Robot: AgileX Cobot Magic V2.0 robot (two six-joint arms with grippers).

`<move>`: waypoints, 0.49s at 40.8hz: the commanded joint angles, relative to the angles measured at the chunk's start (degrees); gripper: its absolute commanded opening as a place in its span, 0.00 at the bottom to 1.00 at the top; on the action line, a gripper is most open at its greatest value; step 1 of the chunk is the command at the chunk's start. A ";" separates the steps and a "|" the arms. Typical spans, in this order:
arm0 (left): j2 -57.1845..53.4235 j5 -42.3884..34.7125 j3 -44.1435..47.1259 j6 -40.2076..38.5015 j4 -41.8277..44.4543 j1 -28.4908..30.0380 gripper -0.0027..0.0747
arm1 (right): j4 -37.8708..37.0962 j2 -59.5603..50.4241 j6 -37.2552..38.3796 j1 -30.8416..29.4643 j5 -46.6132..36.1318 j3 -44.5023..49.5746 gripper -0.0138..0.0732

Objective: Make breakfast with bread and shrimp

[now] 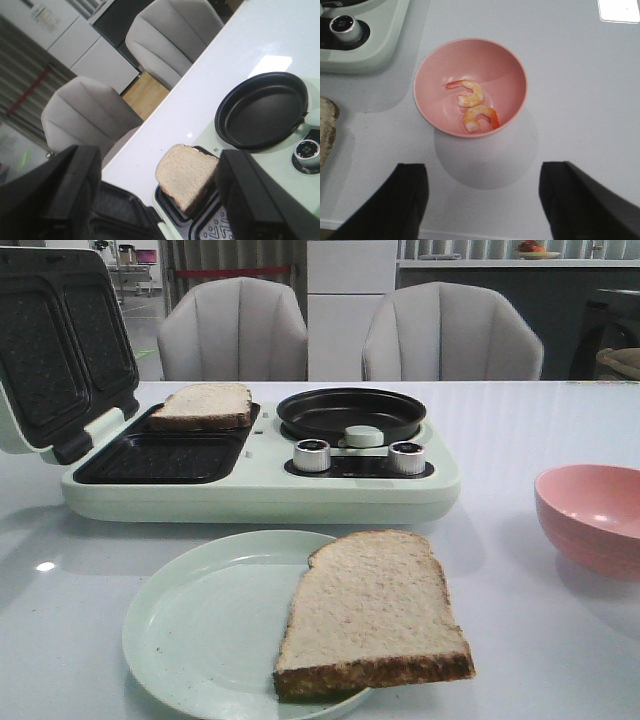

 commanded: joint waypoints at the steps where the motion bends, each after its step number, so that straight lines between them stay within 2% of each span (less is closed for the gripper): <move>1: -4.43 4.73 -0.61 21.96 -28.45 0.18 0.72 | 0.17 0.17 -0.49 -0.38 -4.25 -1.63 0.82; 4: -6.33 8.92 0.03 37.67 -44.32 0.18 0.72 | 0.17 0.17 -0.49 -0.38 -4.25 -1.63 0.82; 7: -8.31 11.71 1.09 45.42 -57.90 0.18 0.72 | 0.17 0.17 -0.49 -0.38 -4.25 -1.63 0.82; 10: -10.65 12.37 3.02 48.61 -67.90 0.24 0.72 | 0.17 0.17 -0.49 -0.38 -4.25 -1.63 0.82; 14: -14.87 13.51 5.19 48.11 -71.64 0.24 0.72 | 0.17 0.17 -0.49 -0.38 -4.25 -1.63 0.82; 20: -22.34 19.65 6.66 48.11 -76.30 0.24 0.72 | 0.17 0.17 -0.49 -0.38 -4.25 -1.63 0.82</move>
